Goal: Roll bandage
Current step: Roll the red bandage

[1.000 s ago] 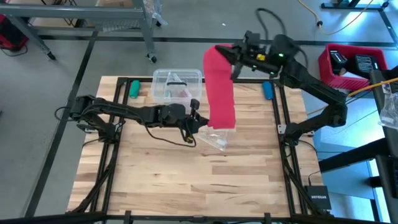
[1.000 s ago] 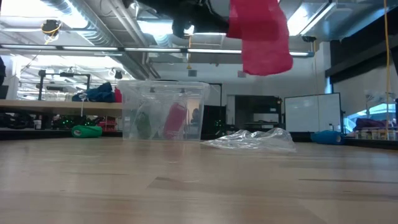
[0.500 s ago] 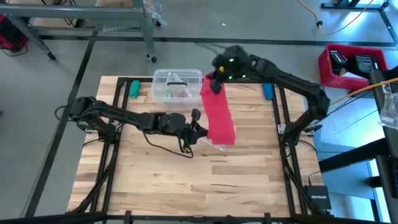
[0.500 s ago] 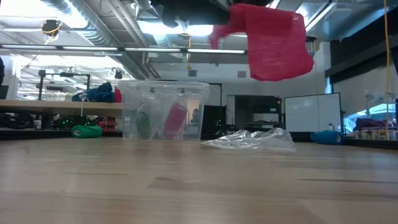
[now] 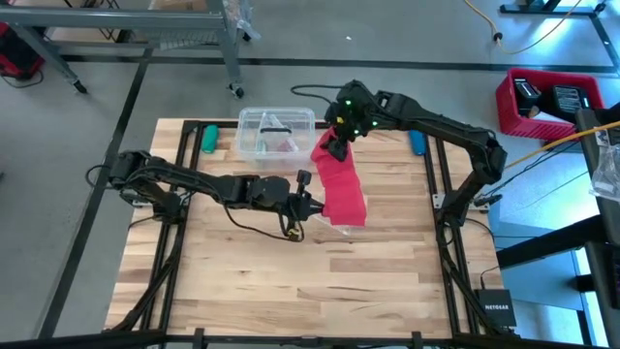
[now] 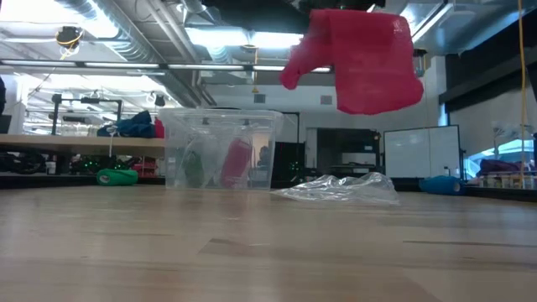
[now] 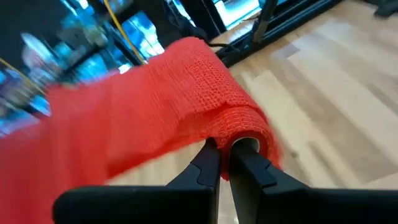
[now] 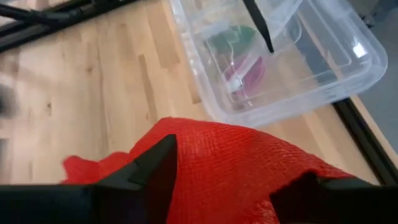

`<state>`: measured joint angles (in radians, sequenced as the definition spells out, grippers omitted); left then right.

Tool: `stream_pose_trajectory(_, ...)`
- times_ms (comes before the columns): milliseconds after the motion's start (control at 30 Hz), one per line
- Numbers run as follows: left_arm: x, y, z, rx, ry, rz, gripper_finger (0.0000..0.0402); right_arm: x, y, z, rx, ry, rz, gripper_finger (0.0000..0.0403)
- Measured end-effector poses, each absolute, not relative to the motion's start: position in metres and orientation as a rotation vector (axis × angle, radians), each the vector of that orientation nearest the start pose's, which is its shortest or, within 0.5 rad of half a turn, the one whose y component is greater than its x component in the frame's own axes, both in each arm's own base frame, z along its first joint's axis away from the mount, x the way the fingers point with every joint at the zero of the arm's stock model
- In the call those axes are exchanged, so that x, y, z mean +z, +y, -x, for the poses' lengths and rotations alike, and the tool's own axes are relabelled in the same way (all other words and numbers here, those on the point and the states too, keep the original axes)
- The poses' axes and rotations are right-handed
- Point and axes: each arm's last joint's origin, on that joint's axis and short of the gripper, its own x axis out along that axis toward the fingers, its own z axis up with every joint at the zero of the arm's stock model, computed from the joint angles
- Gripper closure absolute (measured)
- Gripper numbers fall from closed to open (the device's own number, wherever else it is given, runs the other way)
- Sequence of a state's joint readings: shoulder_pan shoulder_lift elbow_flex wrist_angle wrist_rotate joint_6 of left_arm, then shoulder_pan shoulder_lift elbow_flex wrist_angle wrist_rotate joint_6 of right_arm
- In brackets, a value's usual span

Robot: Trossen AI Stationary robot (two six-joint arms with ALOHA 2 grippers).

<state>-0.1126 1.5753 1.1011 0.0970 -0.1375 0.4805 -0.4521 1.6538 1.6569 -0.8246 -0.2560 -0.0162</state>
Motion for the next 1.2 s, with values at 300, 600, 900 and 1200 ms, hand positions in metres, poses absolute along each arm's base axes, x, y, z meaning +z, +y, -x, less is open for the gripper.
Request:
stream_pose_trajectory(300,0.219,-0.029,-0.38,-0.082,0.502,-0.292,0.0389,0.367,-0.145,-0.312,-0.218,0.756,-0.198,0.0167)
stream_pose_trajectory(600,0.209,-0.033,-0.384,-0.078,0.514,-0.207,0.0389,0.341,-0.143,-0.314,-0.1,0.929,-0.284,0.0116)
stream_pose_trajectory(900,0.21,-0.023,-0.385,-0.042,0.513,-0.159,0.0389,0.336,-0.134,-0.321,-0.059,0.895,-0.365,0.0098)
stream_pose_trajectory(1200,0.208,-0.024,-0.385,-0.046,0.528,-0.156,0.0389,0.332,-0.116,-0.298,0.02,1.122,-0.384,0.0097)
